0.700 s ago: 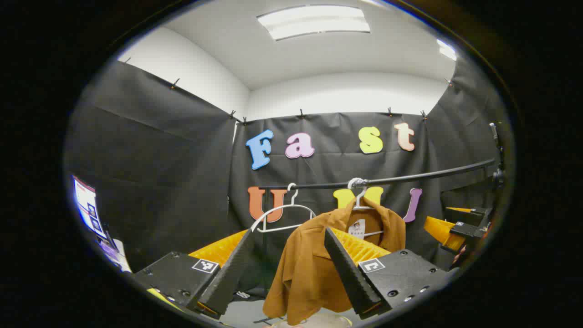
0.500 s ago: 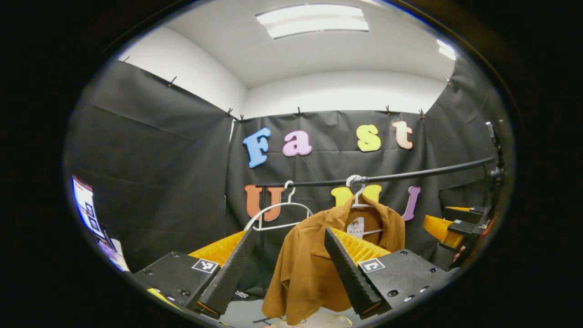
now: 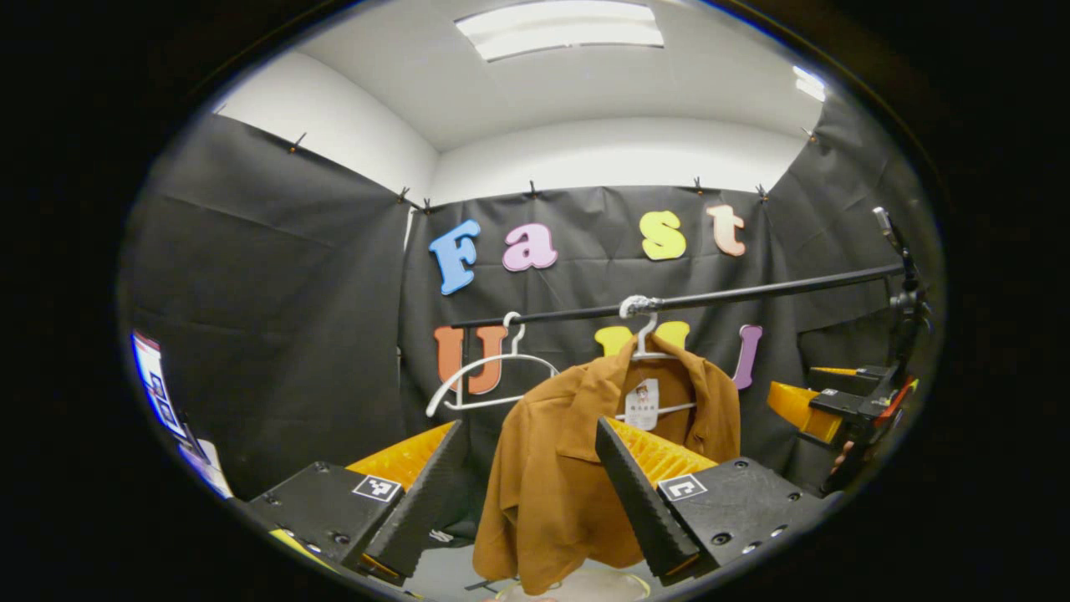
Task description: Grasp the clothes on the hanger with both hands and then place them into the laundry hamper below.
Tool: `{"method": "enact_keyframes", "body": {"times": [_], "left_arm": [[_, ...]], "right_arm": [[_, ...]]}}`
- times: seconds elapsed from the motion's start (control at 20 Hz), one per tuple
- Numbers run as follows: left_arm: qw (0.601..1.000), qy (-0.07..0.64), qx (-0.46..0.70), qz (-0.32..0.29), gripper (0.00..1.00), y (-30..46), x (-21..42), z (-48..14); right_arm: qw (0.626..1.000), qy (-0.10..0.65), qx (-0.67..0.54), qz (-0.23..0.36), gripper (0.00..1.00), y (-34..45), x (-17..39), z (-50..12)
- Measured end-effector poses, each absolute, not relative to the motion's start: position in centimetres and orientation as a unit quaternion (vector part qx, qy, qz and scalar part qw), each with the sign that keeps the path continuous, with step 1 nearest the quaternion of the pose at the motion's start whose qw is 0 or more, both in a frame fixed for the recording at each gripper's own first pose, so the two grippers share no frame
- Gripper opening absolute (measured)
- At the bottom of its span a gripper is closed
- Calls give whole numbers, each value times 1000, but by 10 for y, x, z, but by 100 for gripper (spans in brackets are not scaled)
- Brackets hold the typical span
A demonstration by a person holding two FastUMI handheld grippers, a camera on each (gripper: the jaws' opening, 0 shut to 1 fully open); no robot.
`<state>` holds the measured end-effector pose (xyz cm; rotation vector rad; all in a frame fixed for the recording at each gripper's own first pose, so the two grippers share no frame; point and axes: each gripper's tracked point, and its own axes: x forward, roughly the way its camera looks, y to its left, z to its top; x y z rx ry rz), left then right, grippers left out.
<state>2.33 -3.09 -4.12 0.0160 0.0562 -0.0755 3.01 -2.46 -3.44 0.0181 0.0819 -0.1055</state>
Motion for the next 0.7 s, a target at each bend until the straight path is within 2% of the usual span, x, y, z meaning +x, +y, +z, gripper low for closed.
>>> {"method": "enact_keyframes", "body": {"times": [0.15,0.35,0.6,0.65,0.7], "left_arm": [[996,58,-6,-66,100,-55,35,-68],[992,90,-17,-89,100,-81,56,-97],[988,123,-28,-91,100,-97,91,-130],[987,131,-30,-90,96,-99,100,-138],[986,139,-33,-91,96,-102,106,-146]], "right_arm": [[997,57,25,-48,100,-21,40,-52],[994,95,52,-35,99,-14,62,-85],[991,117,60,-18,100,-7,93,-109],[991,118,63,-13,100,-5,100,-111],[990,122,64,-6,100,-2,107,-114]]}}
